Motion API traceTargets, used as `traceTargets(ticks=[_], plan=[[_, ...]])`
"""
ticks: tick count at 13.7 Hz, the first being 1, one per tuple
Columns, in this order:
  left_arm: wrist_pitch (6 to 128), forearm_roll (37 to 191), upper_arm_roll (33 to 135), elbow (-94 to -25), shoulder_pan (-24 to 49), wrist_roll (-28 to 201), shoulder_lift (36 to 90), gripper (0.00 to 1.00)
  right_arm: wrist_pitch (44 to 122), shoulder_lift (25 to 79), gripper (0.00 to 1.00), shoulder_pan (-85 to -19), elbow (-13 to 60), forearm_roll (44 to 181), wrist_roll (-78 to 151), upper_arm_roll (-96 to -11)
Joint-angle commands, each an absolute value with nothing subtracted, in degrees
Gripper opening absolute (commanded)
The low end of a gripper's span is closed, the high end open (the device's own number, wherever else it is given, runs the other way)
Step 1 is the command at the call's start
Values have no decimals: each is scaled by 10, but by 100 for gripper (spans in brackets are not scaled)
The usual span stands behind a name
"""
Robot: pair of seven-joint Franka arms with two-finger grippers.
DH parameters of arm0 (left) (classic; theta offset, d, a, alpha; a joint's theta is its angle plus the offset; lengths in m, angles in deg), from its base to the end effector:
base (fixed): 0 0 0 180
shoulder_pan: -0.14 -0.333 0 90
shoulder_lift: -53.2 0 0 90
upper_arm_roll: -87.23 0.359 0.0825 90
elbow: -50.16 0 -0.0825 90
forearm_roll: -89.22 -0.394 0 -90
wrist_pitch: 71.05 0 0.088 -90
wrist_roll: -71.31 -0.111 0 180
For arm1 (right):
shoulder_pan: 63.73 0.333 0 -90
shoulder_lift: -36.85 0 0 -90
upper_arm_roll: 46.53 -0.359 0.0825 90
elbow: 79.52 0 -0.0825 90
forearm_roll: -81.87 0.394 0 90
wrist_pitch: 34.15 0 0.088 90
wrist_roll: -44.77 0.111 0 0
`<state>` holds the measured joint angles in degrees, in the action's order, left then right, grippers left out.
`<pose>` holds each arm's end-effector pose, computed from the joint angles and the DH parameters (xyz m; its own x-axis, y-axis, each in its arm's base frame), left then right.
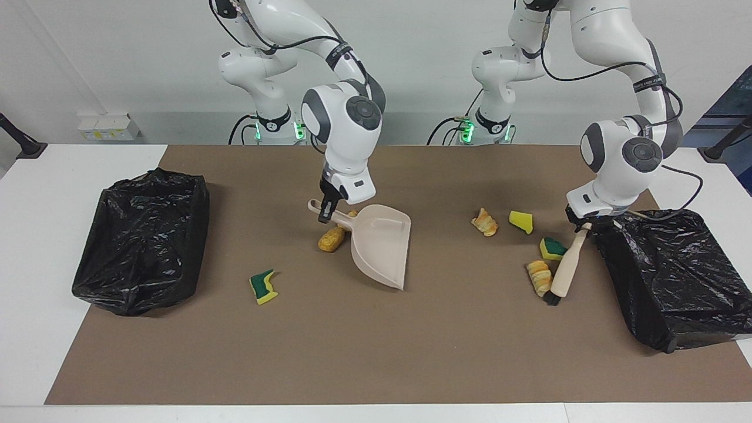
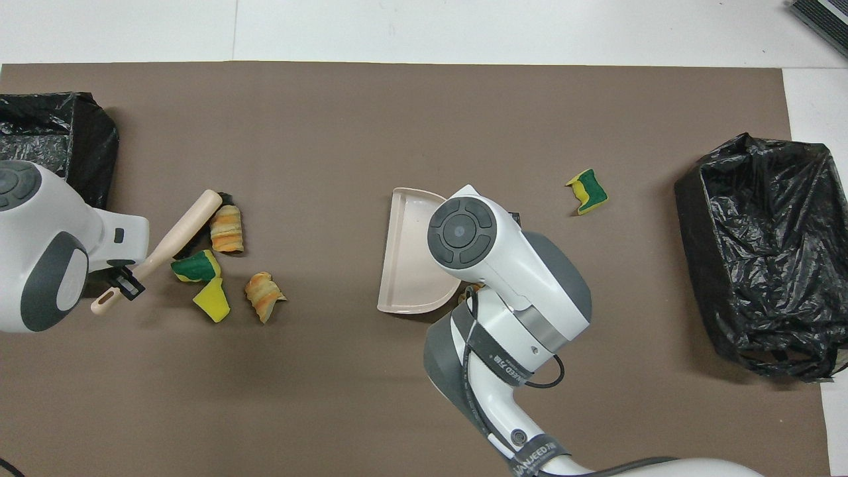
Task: Sweep and dump trash in bin
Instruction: 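Move the brush behind the sponges while the right gripper lowers the dustpan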
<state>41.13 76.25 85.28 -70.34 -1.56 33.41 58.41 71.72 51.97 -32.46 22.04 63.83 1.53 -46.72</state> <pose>0.5435 0.0135 0.3930 0.6795 -0.6693 -0.3006 -0.7002 -0.7139 0.0069 0.5507 0.3067 0.4329 0.1532 0.9299 -0.3343 0.9881 -0.1396 0.0643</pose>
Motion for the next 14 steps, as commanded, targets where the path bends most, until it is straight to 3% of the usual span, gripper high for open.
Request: traceTargets(ticks=[1,6,8,12,14], plan=[[375,757,857,-761,14,348,514,0,729,517,0,-331,238,634,-25,-471],[329,759,857,-768,51,503,454,0,801,521,0,-343,252,673,-108,-471],[291,758,856,-775,55,600,437,0,794,521,0,-346,253,675,-141,-471],[298,759,856,-861,65,855,378,0,789,524,0,-340,258,704,-163,-471],[304,760,855,-892,66,928,376,0,770,522,0,-339,259,704,-163,-471]])
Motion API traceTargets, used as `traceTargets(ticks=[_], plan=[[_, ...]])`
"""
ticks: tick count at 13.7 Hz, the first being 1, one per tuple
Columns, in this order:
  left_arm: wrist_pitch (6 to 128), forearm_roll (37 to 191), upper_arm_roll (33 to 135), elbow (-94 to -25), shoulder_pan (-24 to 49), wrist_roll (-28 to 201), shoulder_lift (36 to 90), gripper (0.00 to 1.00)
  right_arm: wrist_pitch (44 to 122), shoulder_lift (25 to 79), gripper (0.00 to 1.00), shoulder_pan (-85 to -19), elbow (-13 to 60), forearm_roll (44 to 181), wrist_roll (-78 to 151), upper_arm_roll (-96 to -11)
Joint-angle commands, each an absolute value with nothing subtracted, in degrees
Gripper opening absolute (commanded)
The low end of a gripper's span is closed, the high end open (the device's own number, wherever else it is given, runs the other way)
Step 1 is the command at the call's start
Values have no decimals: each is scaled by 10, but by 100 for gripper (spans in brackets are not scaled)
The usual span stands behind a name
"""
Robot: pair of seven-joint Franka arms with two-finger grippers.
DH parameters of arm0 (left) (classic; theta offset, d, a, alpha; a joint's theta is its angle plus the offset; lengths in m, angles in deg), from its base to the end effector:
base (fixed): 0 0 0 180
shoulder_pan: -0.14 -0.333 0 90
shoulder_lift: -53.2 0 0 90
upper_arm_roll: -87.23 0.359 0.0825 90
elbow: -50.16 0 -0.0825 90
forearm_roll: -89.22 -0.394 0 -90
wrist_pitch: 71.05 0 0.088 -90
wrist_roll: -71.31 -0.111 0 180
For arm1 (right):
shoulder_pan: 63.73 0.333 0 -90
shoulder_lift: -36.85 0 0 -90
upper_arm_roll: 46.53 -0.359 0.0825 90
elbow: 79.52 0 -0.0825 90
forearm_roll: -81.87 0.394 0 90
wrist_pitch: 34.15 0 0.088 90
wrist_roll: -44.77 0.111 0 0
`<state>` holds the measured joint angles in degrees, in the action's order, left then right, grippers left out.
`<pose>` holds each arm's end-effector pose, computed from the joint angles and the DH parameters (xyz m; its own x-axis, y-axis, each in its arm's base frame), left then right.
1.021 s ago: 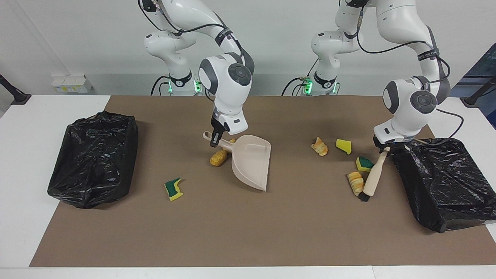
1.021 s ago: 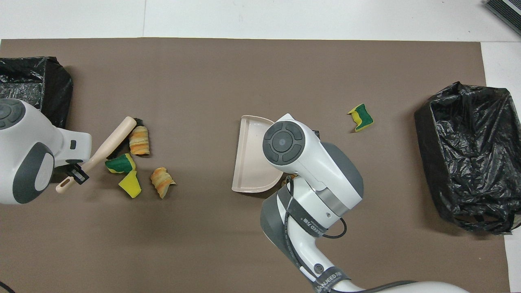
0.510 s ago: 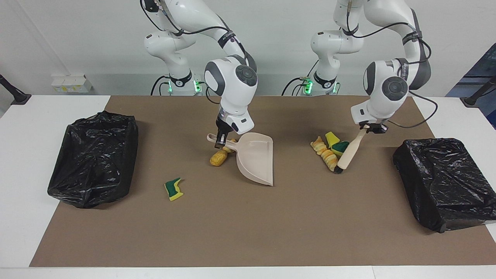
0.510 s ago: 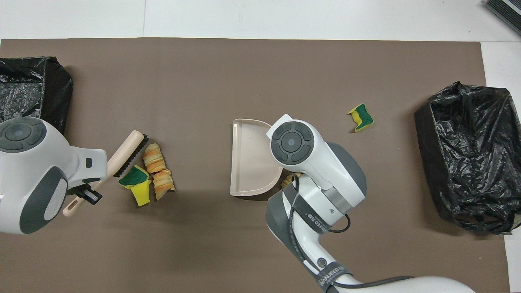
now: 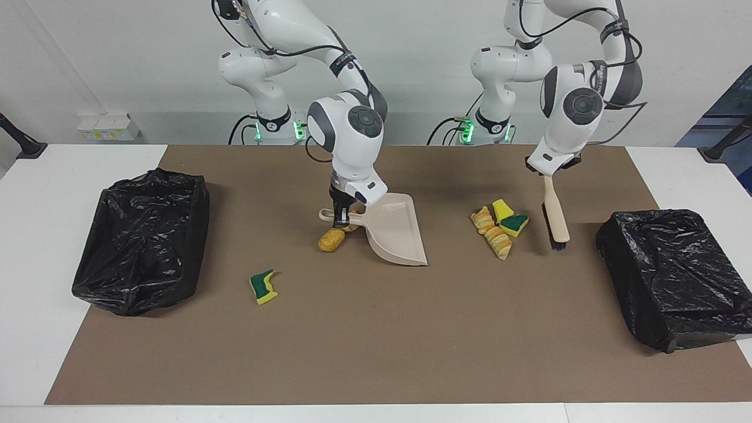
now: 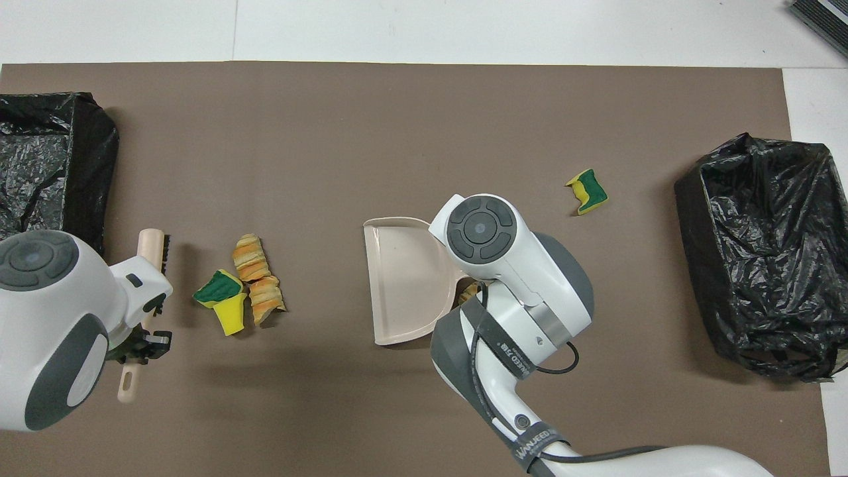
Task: Sweep and dump trash in bin
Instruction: 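Move the brush behind the sponges while the right gripper lowers the dustpan, then sweep the sponges and rolls into the dustpan with the left gripper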
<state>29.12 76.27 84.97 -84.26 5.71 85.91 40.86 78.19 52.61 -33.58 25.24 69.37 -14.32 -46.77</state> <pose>0.4219 -0.0372 0.4283 0.9454 0.0829 -0.3153 -0.0117 -0.9579 -0.2868 0.5514 0.3058 0.4061 -0.0899 0.9676 -0.2360 0.9959 0.0844 -0.0334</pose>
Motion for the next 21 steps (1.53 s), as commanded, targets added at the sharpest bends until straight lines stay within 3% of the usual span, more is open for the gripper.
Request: traceTargets(ticks=[1,4,6,11,18,21], plan=[[310,767,855,-895,82,958,382,0,767,521,0,-338,260,704,-163,-471],[354,827,856,-888,120,976,412,0,767,521,0,-339,260,704,-161,-471],[355,850,854,-847,139,975,465,0,767,521,0,-338,260,704,-158,-471],[409,939,854,-797,231,967,535,0,768,521,0,-338,260,704,-155,-472],[428,1047,854,-765,371,978,539,0,768,521,0,-334,260,704,-144,-472],[409,1053,854,-730,395,976,546,0,768,521,0,-334,260,704,-144,-472]])
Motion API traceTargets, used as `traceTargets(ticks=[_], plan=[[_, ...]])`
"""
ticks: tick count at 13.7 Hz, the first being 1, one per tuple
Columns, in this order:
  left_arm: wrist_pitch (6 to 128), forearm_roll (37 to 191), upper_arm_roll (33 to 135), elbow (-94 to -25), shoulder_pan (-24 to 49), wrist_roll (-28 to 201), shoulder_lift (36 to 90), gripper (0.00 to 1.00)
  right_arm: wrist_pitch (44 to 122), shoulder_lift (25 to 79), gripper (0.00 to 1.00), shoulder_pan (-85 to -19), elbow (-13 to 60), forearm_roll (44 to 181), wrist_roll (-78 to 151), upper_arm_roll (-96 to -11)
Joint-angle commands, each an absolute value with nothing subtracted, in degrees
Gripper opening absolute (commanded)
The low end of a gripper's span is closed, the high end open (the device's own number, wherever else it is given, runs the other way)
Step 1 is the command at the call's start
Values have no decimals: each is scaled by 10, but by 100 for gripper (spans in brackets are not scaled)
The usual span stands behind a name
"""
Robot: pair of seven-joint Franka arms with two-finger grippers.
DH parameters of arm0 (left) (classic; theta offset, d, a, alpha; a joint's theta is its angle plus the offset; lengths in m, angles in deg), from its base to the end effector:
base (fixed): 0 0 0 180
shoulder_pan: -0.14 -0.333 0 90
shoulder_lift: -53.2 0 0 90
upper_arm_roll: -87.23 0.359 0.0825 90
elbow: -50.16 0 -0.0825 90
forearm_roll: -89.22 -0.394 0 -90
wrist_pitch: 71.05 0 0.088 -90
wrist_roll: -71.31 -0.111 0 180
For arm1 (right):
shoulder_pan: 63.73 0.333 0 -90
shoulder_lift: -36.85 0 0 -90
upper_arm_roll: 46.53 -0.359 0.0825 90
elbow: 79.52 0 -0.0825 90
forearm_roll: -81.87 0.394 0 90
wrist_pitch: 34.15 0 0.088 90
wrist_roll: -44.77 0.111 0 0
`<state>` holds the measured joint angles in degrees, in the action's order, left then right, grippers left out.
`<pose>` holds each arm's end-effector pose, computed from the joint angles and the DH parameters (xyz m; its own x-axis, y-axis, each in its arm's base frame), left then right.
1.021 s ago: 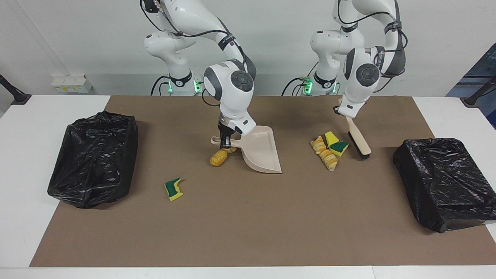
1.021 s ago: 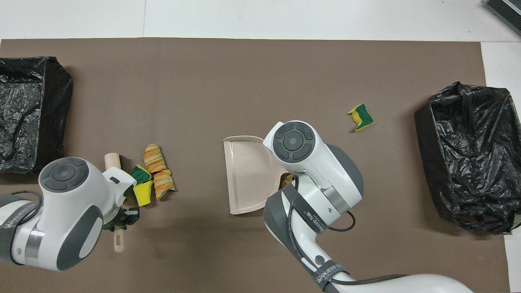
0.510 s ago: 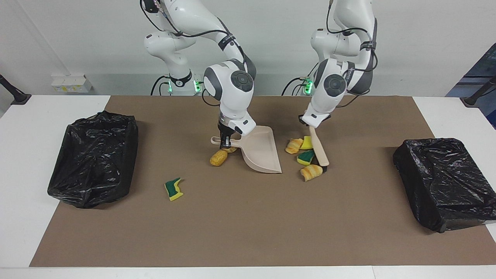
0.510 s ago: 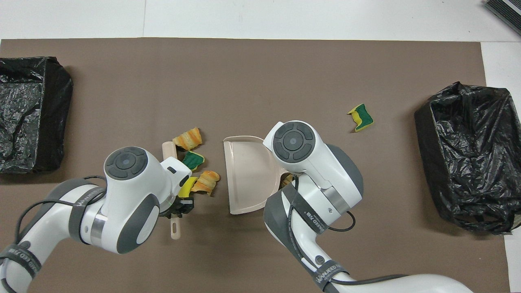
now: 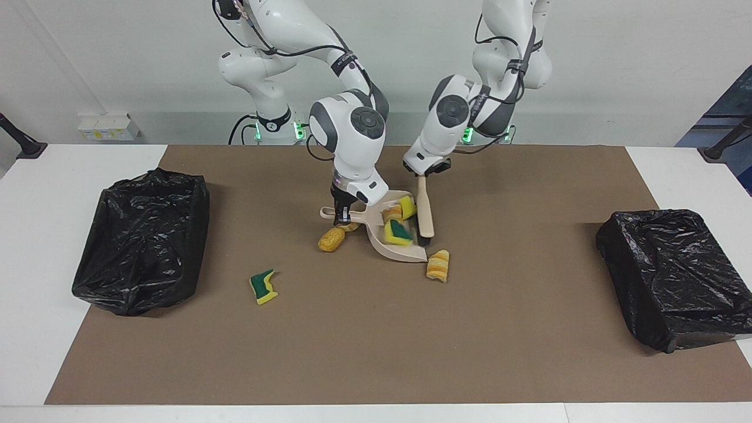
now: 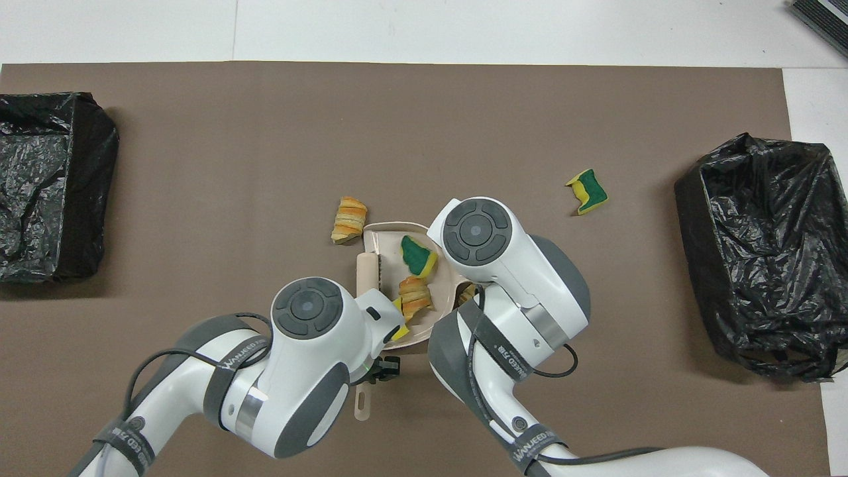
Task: Sweep and dump trash in bin
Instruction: 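Sweep the sponges and rolls into the dustpan with the left gripper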
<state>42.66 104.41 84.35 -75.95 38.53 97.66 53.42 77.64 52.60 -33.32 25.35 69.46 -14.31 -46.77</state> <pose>0.3743 -0.3515 0.3991 0.9446 -0.1336 -0.2997 -0.1122 -0.9898 0.0873 0.5487 0.3073 0.4047 -0.0939 0.9661 -0.2404 0.9953 0.0859 -0.0436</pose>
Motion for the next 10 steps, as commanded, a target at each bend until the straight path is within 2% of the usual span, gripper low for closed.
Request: traceTargets(ticks=[1,3,5,10], plan=[[396,1052,856,-728,392,976,538,0,768,521,0,-334,260,704,-144,-472],[375,1049,861,-715,380,969,527,0,768,521,0,-334,260,704,-144,-472],[379,1036,862,-696,327,950,538,0,768,521,0,-335,260,704,-144,-472],[447,972,864,-694,242,718,561,0,767,522,0,-339,260,705,-115,-471]])
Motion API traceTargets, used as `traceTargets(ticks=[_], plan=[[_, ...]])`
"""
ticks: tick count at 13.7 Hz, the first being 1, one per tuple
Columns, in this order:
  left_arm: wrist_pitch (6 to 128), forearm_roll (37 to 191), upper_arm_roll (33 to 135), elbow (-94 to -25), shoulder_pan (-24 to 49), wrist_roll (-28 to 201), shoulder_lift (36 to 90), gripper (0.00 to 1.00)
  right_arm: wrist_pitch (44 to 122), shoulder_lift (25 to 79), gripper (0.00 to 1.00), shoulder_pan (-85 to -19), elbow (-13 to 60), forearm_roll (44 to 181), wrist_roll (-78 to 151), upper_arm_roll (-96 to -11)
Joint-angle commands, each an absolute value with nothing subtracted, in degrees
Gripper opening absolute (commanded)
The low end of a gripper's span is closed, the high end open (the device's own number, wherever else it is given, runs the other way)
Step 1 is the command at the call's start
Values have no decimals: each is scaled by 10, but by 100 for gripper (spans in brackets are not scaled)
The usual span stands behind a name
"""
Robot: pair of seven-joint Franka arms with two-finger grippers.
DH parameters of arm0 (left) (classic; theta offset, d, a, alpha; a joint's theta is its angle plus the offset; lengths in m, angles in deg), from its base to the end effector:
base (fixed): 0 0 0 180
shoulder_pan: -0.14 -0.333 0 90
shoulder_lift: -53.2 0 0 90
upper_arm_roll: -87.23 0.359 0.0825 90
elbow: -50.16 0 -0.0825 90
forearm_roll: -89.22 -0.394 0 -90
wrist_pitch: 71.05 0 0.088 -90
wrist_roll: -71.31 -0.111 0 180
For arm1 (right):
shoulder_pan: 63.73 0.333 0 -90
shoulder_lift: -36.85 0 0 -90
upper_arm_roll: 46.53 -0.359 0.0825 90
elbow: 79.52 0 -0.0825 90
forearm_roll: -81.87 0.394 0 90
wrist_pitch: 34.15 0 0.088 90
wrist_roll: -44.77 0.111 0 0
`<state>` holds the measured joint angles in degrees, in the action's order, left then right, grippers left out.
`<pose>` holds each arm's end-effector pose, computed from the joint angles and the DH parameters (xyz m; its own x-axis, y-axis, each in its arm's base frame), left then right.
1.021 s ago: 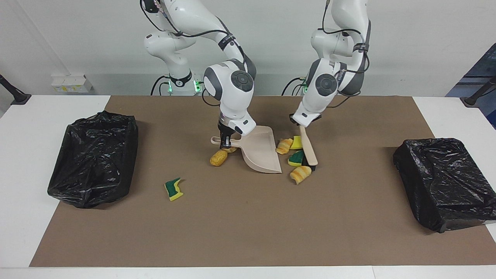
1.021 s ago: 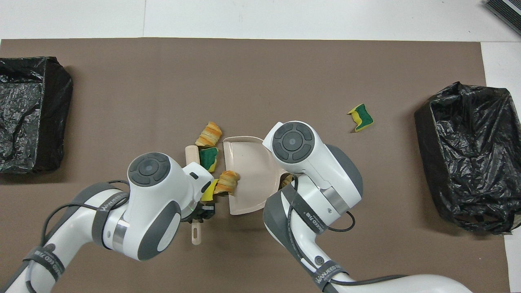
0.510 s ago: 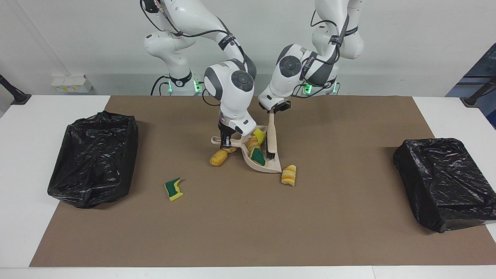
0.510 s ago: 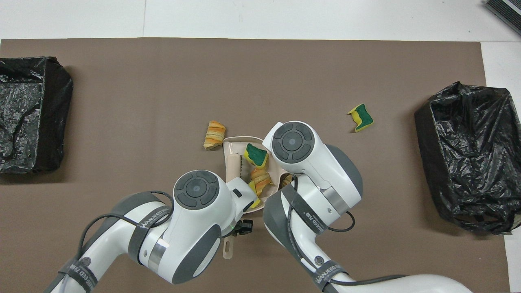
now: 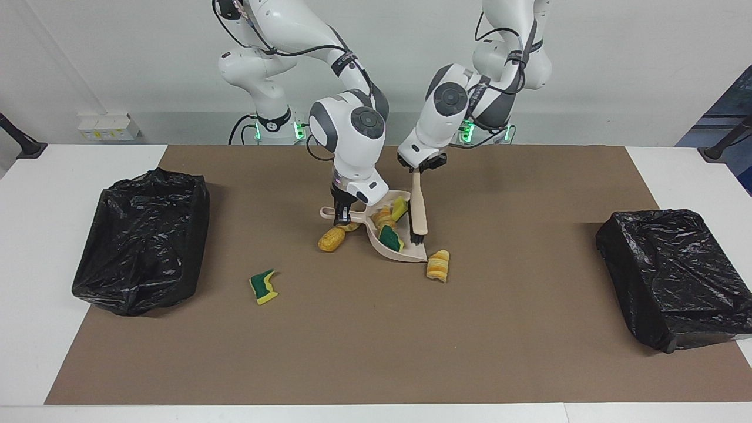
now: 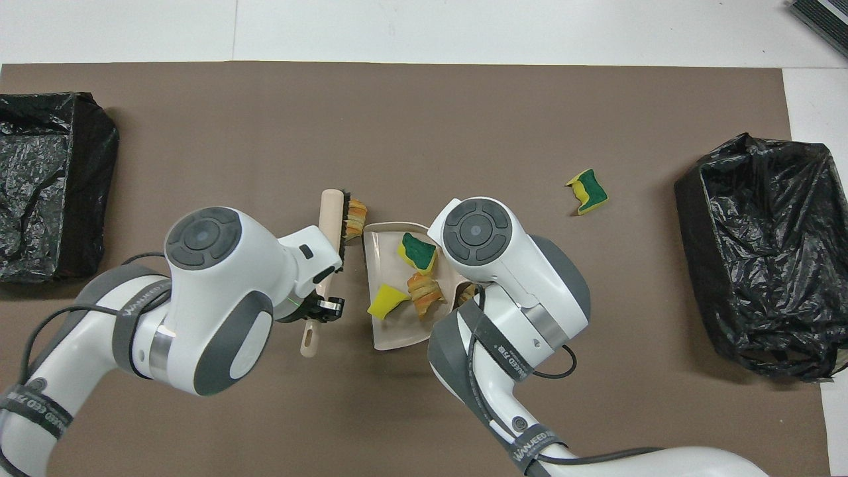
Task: Sweep and dump trash in bin
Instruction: 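Sweep the sponges and rolls into the dustpan with the left gripper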
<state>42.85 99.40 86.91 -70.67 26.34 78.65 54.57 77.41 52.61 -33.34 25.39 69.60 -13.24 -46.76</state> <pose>0.4780 -0.2515 0.4281 0.9522 -0.2553 -0.1677 -0.2355 -0.9632 0.1293 0.5482 0.3068 0.4039 -0.0741 0.9675 -0.2418 0.9969 0.0653 -0.0441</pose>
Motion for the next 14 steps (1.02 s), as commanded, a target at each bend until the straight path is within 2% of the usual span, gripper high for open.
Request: traceTargets(ticks=[1,3,5,10,14], plan=[[453,951,865,-687,228,680,577,0,767,522,0,-341,260,705,-107,-471],[447,884,864,-629,202,614,632,0,761,522,0,-341,260,705,-88,-471],[451,868,864,-620,197,539,647,0,730,521,0,-341,260,704,-83,-471],[356,869,861,-640,220,512,623,0,702,516,0,-343,260,701,-50,-470],[350,884,859,-689,285,578,587,0,699,514,0,-343,265,701,-50,-470]])
